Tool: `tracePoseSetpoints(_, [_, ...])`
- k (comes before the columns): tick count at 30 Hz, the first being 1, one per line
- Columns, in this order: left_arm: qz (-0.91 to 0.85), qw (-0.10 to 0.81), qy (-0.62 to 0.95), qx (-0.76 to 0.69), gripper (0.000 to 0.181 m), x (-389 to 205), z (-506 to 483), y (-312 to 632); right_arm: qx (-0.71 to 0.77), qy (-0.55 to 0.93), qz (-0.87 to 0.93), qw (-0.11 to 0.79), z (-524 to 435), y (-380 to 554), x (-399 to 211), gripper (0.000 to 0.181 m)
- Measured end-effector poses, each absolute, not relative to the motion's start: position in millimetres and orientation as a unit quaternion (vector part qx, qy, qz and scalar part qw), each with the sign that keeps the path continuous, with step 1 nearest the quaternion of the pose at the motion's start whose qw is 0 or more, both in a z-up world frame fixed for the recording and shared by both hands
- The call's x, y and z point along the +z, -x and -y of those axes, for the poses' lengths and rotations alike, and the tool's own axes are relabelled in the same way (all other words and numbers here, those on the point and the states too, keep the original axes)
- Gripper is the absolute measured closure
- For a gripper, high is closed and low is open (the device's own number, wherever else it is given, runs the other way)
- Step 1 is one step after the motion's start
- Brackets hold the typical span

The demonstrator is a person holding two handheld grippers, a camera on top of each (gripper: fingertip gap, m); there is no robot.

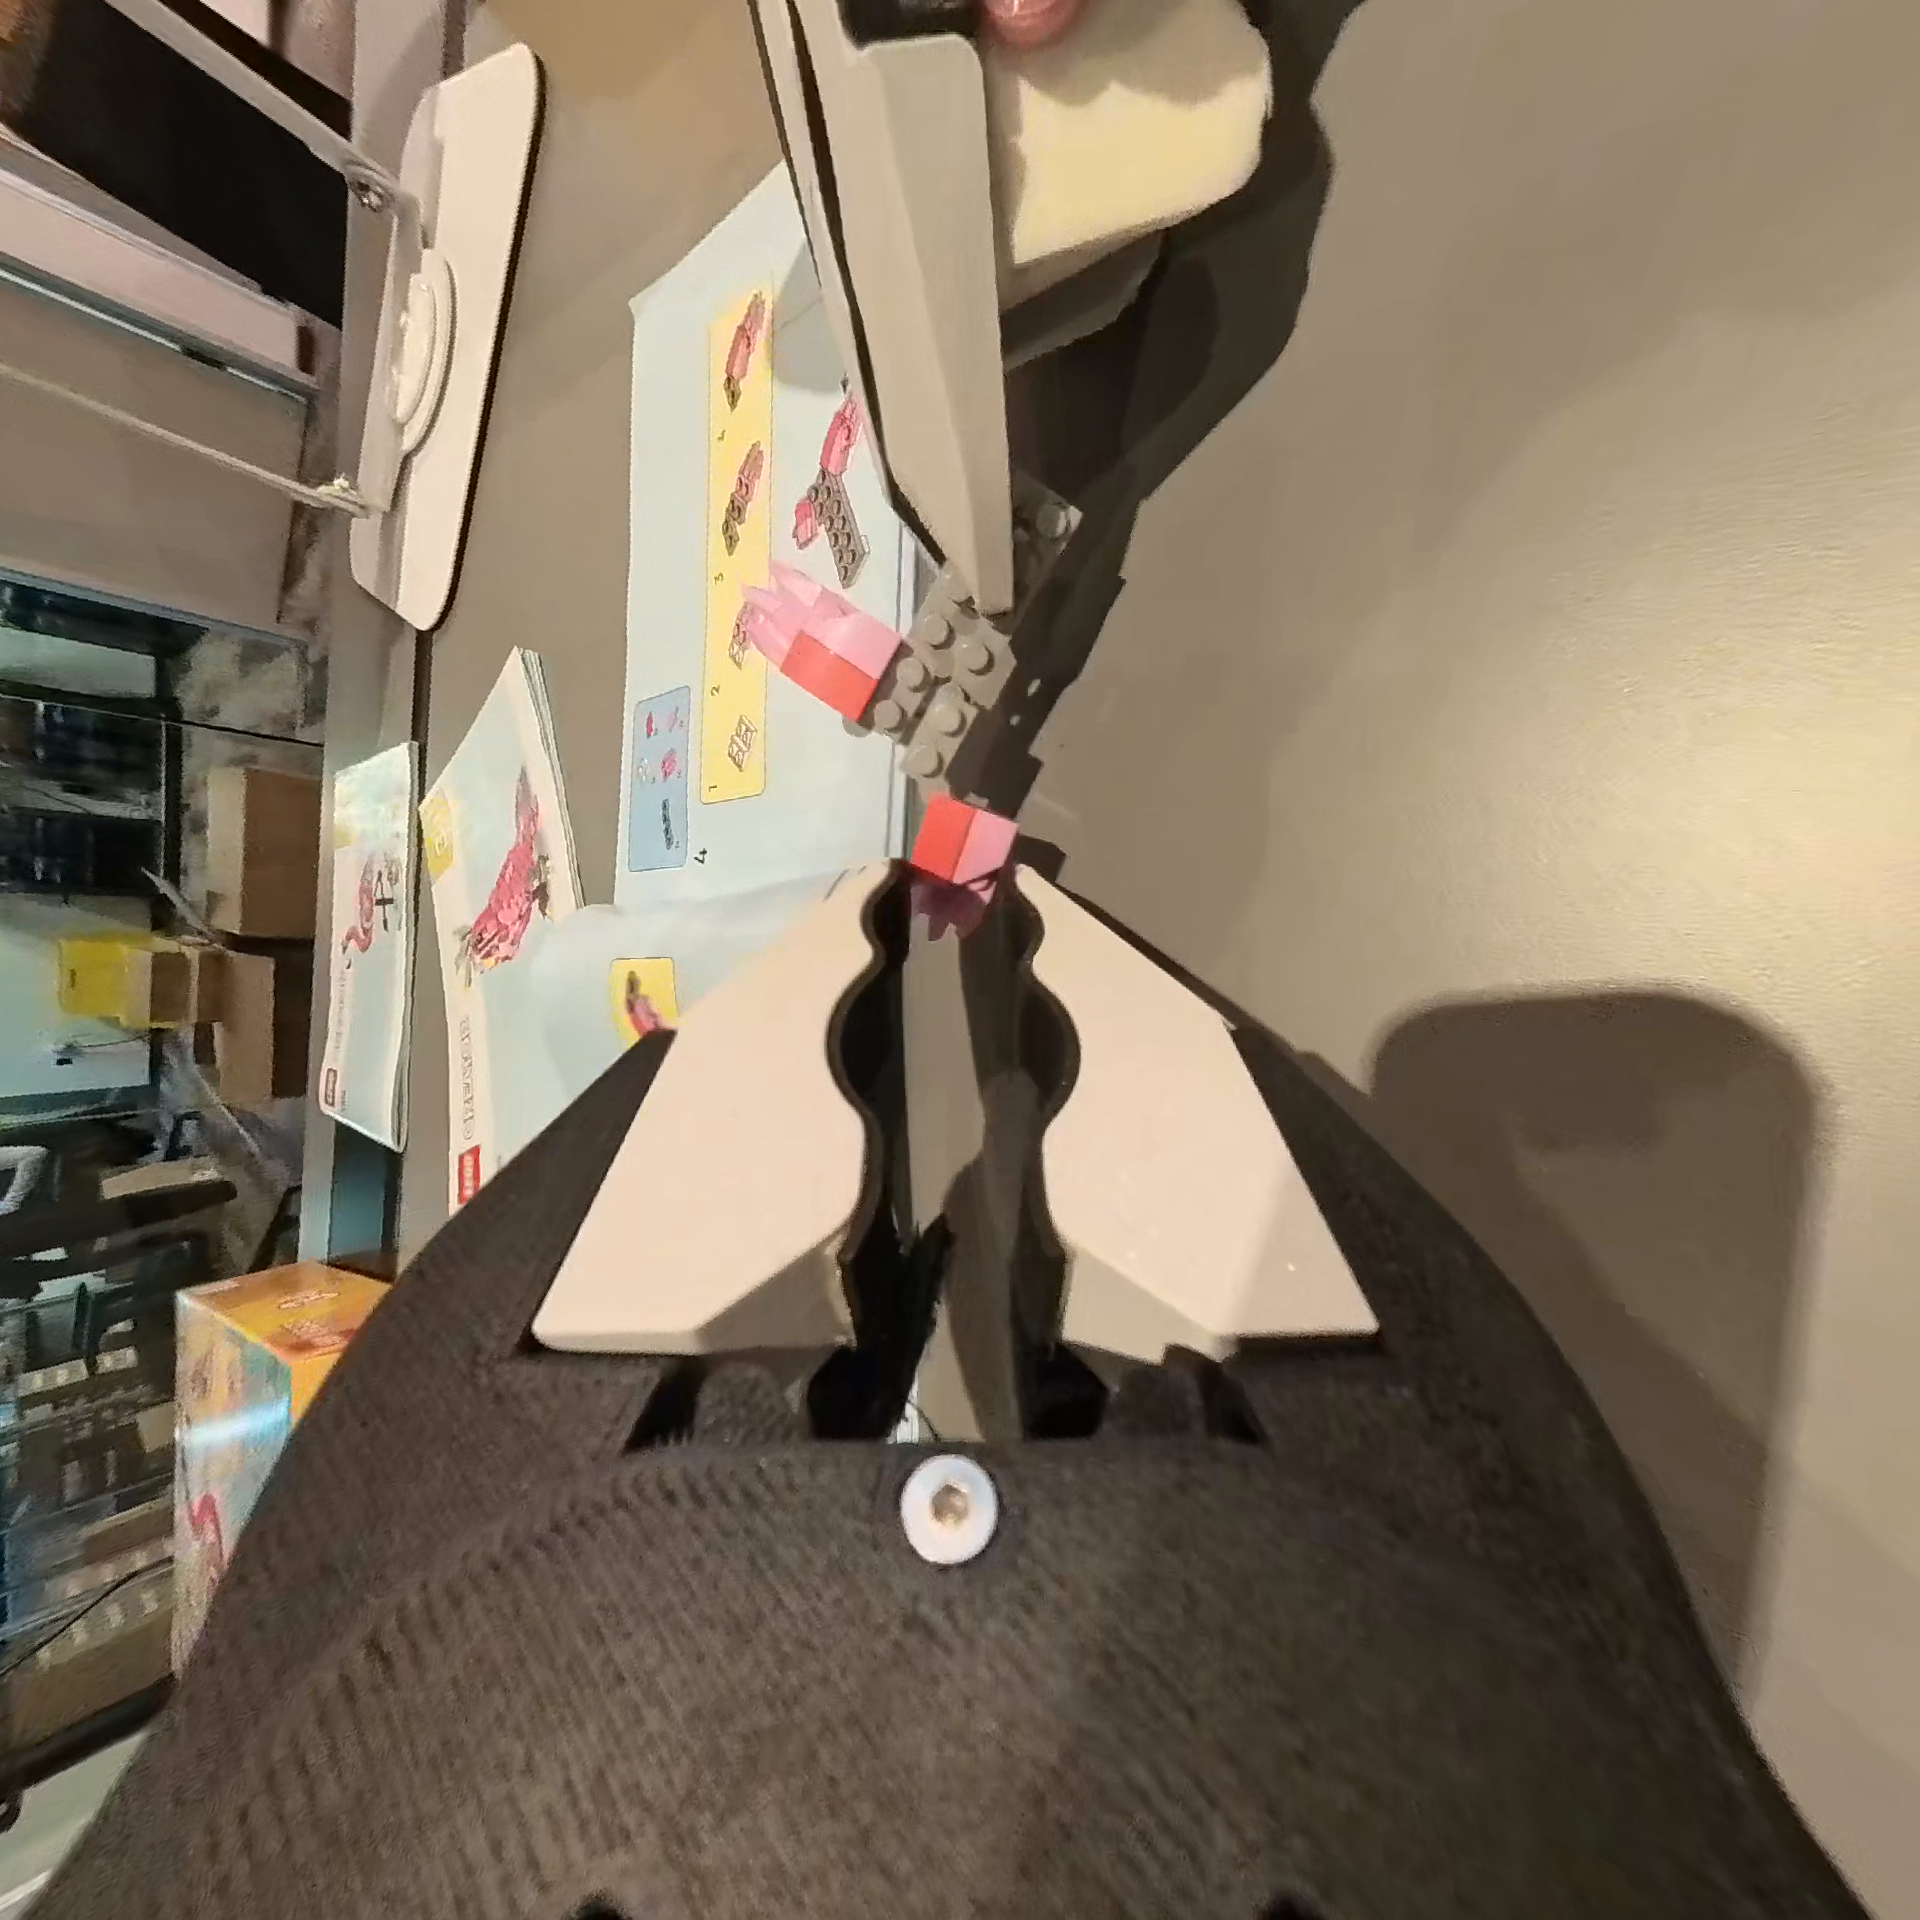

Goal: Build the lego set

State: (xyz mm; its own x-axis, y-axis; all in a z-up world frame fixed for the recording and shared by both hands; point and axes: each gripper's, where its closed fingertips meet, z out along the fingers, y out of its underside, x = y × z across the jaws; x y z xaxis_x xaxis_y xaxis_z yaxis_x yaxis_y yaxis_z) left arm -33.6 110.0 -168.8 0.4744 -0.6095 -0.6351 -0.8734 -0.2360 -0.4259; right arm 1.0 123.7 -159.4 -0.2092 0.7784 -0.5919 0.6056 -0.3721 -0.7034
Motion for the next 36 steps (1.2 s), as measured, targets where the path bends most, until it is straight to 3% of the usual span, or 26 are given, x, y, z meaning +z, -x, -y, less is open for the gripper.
tracePoseSetpoints(15, [-0.516, 0.365, 0.76, 0.155, 0.166, -179, -116, 36, 0.476, 0.645, 0.582, 0.135, -128, 9, -171, 0.172])
tracePoseSetpoints(25, [-0.53, 0.343, 0.76, 0.153, 0.166, -179, -116, 46, 0.478, 0.661, 0.567, 0.118, -130, 12, -172, 0.174])
tracePoseSetpoints(36, [-0.512, 0.341, 0.768, 0.178, 0.166, -179, -123, 58, 0.41, 0.59, 0.657, 0.228, -145, 19, -169, 0.179])
